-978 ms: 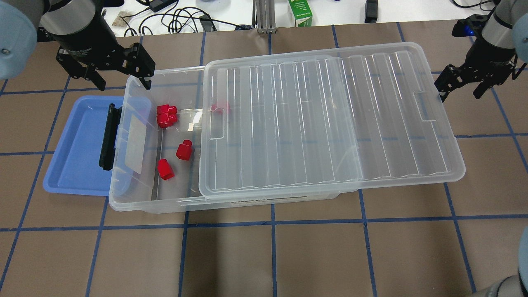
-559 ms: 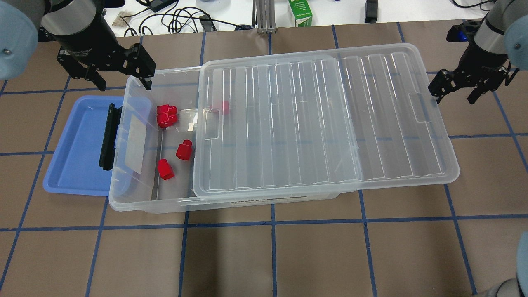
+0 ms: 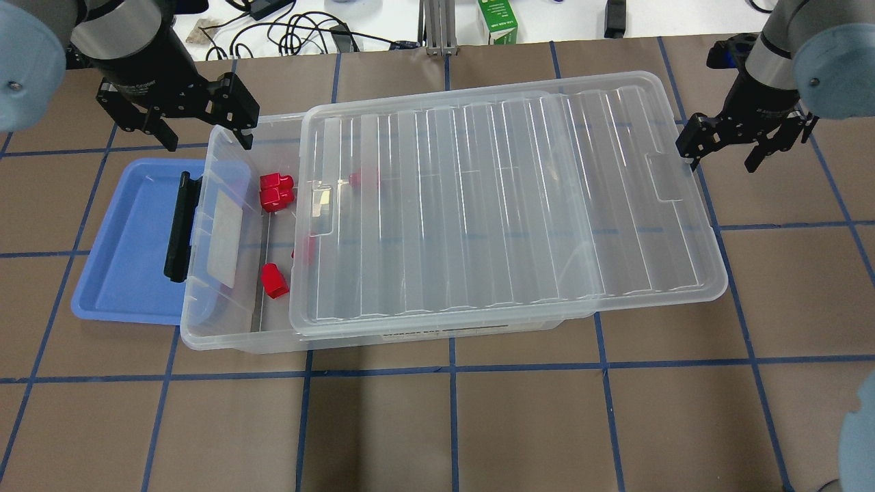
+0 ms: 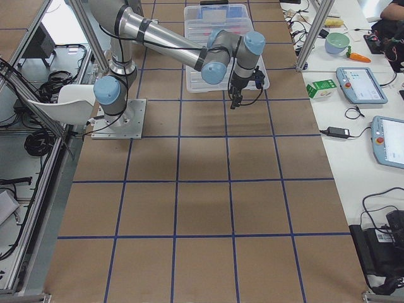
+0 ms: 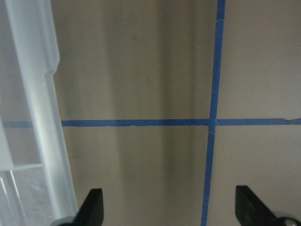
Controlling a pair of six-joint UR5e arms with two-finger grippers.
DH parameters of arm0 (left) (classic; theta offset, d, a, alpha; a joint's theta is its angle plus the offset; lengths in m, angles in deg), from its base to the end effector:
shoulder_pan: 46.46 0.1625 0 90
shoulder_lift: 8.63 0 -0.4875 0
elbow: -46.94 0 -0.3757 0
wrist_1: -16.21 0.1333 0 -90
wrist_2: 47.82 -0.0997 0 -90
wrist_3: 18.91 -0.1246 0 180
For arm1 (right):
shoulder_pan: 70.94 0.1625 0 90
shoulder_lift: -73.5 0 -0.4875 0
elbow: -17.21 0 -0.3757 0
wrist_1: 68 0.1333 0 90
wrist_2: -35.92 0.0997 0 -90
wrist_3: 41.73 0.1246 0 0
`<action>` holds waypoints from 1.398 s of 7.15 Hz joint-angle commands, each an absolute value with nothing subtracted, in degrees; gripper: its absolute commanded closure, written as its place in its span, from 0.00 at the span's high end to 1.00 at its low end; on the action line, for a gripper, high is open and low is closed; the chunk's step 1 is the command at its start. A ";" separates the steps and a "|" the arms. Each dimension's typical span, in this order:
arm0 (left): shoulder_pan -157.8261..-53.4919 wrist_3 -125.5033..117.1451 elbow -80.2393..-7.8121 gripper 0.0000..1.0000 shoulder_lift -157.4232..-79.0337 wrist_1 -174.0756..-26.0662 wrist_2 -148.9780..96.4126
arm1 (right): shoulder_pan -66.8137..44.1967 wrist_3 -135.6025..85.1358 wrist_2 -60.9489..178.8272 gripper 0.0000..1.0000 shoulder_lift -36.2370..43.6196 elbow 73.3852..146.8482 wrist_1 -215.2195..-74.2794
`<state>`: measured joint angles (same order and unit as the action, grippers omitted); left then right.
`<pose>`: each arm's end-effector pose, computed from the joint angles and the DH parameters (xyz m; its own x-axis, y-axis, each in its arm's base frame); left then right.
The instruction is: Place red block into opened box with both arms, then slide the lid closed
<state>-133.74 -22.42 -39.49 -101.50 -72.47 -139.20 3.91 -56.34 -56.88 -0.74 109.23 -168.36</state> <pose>-0.1062 -0.5097 0.5330 -0.9996 0.0129 -0.0262 0.0138 0.9993 -0.0337 -0.0269 -0.5863 0.3807 -0.9999 0.0053 0.0143 0.0072 0.9905 0.1372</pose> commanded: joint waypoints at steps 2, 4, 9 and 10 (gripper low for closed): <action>-133.74 -22.43 -39.54 1.00 -101.53 -72.47 -139.22 | 7.89 -49.31 -56.19 1.00 -0.77 109.23 -168.46; -133.74 -22.43 -39.54 1.00 -101.53 -72.47 -139.22 | 9.30 -46.59 -56.10 1.00 -0.77 109.23 -168.37; -133.74 -22.43 -39.54 1.00 -101.62 -72.47 -139.22 | 12.55 -42.97 -56.02 1.00 -0.68 108.62 -168.81; -133.74 -22.43 -39.54 1.00 -101.62 -72.39 -139.22 | 13.43 -40.53 -56.02 1.00 -0.59 108.62 -168.90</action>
